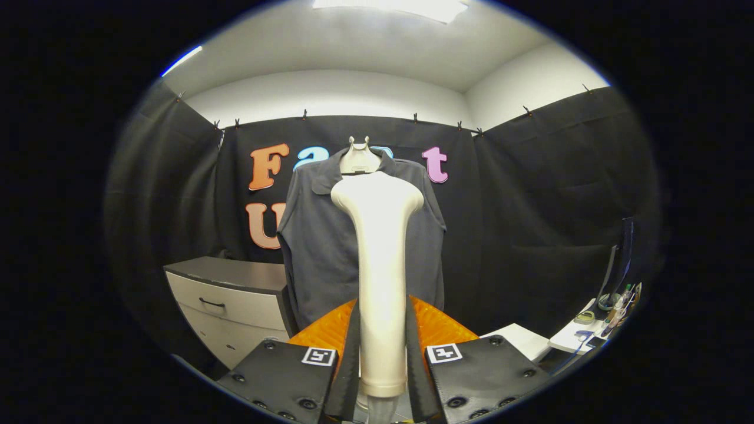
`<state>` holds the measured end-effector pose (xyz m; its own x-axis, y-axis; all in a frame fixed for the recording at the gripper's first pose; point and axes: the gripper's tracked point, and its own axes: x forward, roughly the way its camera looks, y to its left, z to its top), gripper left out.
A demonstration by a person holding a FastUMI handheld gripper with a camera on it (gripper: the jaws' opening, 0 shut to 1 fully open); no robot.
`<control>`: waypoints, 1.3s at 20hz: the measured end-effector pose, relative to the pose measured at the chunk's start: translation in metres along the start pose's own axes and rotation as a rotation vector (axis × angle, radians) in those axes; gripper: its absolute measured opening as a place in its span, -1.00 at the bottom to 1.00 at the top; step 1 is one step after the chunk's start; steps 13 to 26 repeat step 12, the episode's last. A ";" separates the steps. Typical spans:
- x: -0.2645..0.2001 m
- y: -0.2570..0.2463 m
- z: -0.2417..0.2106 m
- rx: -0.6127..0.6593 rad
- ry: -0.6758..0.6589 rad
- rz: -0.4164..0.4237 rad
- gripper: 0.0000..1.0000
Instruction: Iron the clothes twice with a garment steamer, once on the left side and once on the right side.
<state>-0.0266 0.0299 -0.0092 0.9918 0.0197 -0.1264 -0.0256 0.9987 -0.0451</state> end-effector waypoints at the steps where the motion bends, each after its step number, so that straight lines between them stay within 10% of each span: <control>1: -0.003 0.002 0.005 0.005 -0.005 0.006 -0.15; 26: -0.032 -0.009 0.016 0.027 -0.022 -0.010 -0.15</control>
